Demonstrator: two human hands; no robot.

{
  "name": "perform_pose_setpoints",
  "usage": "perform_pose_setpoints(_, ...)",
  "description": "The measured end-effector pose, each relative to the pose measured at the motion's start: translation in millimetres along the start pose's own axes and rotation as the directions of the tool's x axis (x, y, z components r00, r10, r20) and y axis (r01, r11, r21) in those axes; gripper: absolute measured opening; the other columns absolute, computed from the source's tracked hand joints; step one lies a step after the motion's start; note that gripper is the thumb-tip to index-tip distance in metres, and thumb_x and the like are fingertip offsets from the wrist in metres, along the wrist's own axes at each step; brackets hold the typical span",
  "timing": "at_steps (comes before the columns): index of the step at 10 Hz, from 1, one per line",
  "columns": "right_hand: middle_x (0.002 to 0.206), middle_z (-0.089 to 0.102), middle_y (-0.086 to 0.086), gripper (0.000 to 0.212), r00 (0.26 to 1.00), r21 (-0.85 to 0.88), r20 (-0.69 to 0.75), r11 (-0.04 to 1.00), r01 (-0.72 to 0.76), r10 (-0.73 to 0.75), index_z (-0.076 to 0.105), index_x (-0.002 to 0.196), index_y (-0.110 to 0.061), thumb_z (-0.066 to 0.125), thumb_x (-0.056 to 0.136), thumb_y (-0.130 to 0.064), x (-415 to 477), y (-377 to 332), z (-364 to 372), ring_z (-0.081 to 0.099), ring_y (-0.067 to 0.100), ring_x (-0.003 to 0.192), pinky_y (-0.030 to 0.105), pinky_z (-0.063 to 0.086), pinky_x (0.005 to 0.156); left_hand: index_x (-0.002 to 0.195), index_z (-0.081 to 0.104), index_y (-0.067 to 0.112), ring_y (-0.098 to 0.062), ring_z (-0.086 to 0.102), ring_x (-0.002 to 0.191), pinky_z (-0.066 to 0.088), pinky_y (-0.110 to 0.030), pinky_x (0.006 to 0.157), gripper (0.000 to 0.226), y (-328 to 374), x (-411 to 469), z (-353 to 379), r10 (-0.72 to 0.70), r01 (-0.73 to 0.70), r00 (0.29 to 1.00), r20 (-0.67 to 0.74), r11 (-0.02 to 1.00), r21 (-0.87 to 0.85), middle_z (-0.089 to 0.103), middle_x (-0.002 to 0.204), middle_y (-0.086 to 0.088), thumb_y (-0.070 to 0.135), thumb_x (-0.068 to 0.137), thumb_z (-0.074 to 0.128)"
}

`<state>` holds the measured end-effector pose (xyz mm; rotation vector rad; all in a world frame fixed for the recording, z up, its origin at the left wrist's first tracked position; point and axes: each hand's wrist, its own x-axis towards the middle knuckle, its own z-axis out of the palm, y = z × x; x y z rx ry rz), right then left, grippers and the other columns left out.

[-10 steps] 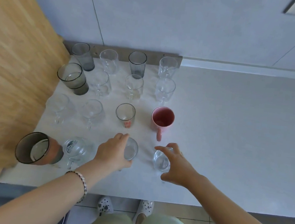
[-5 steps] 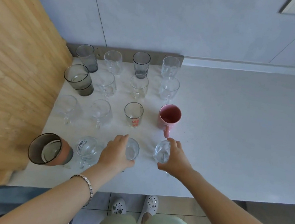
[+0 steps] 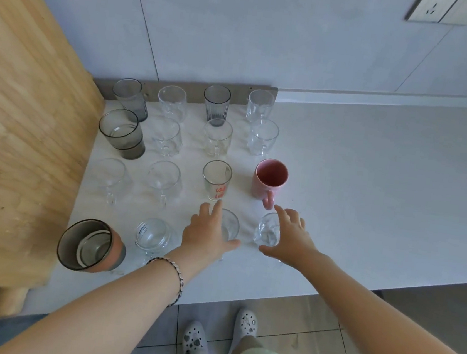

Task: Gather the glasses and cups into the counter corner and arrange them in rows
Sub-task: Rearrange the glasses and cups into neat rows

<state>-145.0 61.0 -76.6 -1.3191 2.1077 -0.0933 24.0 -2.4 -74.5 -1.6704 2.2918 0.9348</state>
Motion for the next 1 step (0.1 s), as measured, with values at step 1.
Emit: perform_pose_setpoints(1, 0.14, 0.041, 0.003, 0.057, 0.998, -0.058, -0.044, 0.998, 0.034, -0.037, 0.041, 0.139, -0.02, 0.06, 0.086, -0.03, -3.4, -6.9, -15.4, 0.036, 0.023, 0.131, 0.033, 0.035, 0.108, 0.145, 0.027, 0.02, -0.03, 0.045, 0.125, 0.041, -0.04, 0.097, 0.068, 5.1, -3.8, -16.9, 0.089, -0.084, 0.988, -0.125, 0.996, 0.042, 0.037, 0.142, -0.007, 0.043, 0.087, 0.055)
